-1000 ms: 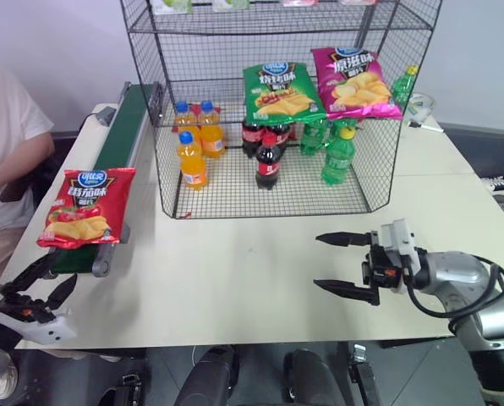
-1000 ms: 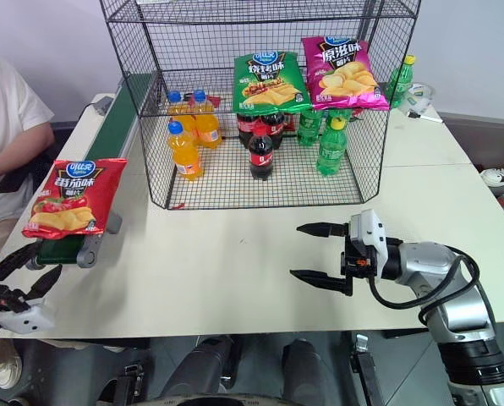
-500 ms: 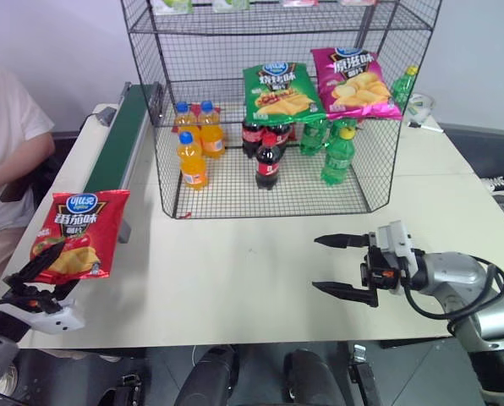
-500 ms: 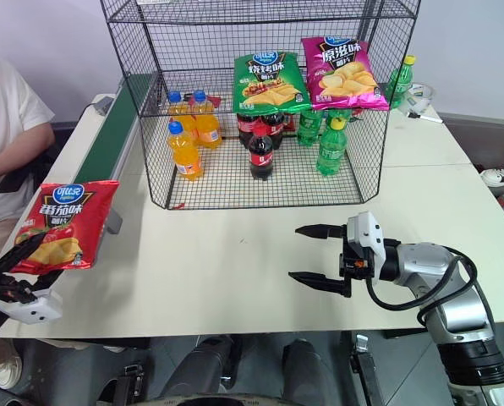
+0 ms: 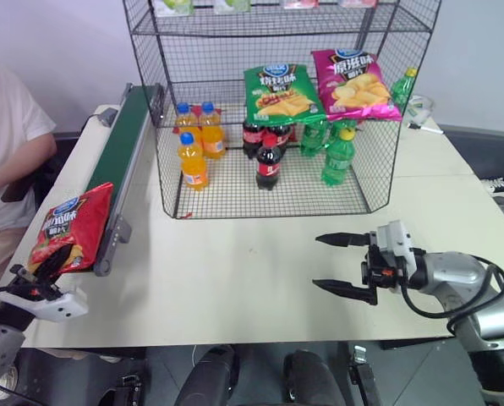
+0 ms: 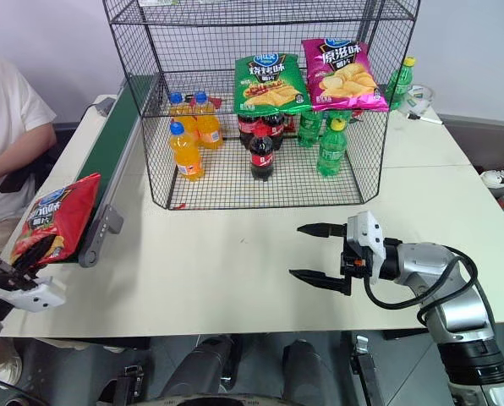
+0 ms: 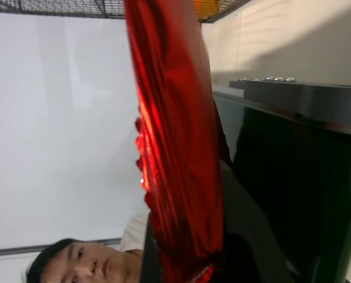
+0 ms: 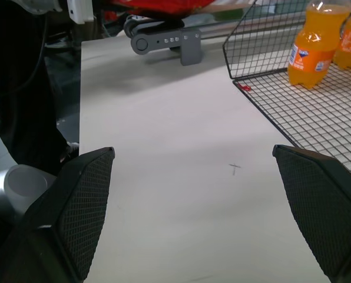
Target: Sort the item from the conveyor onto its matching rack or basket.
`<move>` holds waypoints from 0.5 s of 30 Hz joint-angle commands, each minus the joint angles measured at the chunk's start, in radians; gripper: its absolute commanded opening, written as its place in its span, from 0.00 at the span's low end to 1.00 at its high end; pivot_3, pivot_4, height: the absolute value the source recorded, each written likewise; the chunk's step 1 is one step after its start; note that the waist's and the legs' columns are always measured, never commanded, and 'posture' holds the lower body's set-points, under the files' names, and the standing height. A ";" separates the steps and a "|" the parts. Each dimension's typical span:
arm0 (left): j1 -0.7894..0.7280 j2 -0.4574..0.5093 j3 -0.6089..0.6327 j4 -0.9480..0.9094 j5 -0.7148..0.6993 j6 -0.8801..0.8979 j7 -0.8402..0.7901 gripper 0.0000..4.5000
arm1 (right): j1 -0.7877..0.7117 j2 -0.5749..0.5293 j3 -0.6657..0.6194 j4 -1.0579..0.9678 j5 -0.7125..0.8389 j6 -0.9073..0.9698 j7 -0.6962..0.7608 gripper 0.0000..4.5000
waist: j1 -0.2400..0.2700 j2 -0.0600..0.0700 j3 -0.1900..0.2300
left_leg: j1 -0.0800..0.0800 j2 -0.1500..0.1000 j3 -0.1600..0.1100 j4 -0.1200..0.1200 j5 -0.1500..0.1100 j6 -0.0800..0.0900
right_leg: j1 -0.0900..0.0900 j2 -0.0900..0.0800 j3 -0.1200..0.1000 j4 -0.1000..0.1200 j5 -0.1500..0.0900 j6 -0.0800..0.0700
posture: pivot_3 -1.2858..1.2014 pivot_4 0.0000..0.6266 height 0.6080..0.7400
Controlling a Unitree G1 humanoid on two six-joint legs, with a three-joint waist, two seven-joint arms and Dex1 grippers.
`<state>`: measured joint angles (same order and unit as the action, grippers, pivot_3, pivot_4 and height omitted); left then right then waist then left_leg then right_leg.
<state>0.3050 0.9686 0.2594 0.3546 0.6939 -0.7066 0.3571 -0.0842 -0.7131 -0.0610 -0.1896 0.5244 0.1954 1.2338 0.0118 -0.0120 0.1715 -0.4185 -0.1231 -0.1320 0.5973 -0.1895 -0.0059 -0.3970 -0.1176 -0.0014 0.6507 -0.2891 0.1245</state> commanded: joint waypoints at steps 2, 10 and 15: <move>0.002 0.003 0.042 -0.052 -0.038 0.017 0.003 0.01 | -0.022 -0.007 -0.025 0.002 0.002 -0.024 0.000 1.00 | 0.000 0.000 0.000 | 0.000 0.000 0.000 0.000 0.000 0.000 | 0.000 0.000 0.000 0.000 0.000 0.000 | 0.52 0.24 1.00; -0.008 0.017 0.123 -0.384 0.012 0.058 -0.070 0.01 | -0.143 0.134 -0.098 0.128 -0.084 -0.266 -0.182 1.00 | 0.001 -0.002 -0.001 | 0.001 0.000 0.000 0.000 0.000 0.000 | 0.001 0.000 0.000 0.000 0.000 0.000 | 0.52 0.24 1.00; -0.129 0.012 0.103 -0.509 -0.004 0.112 -0.158 0.01 | -0.180 0.191 -0.145 0.153 -0.119 -0.353 -0.314 1.00 | 0.000 -0.001 0.000 | 0.001 0.000 0.000 0.000 0.001 0.001 | 0.001 0.001 0.000 0.000 0.000 0.000 | 0.52 0.24 1.00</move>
<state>0.2264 0.9727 0.3443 -0.0838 0.7128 -0.6178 0.2281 -0.2416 -0.5394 -0.1688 -0.0220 0.4116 -0.1085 0.9747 0.0115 -0.0132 0.1711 -0.4179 -0.1231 -0.1319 0.5973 -0.1879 -0.0046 -0.3964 -0.1165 -0.0013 0.6513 -0.2890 0.1244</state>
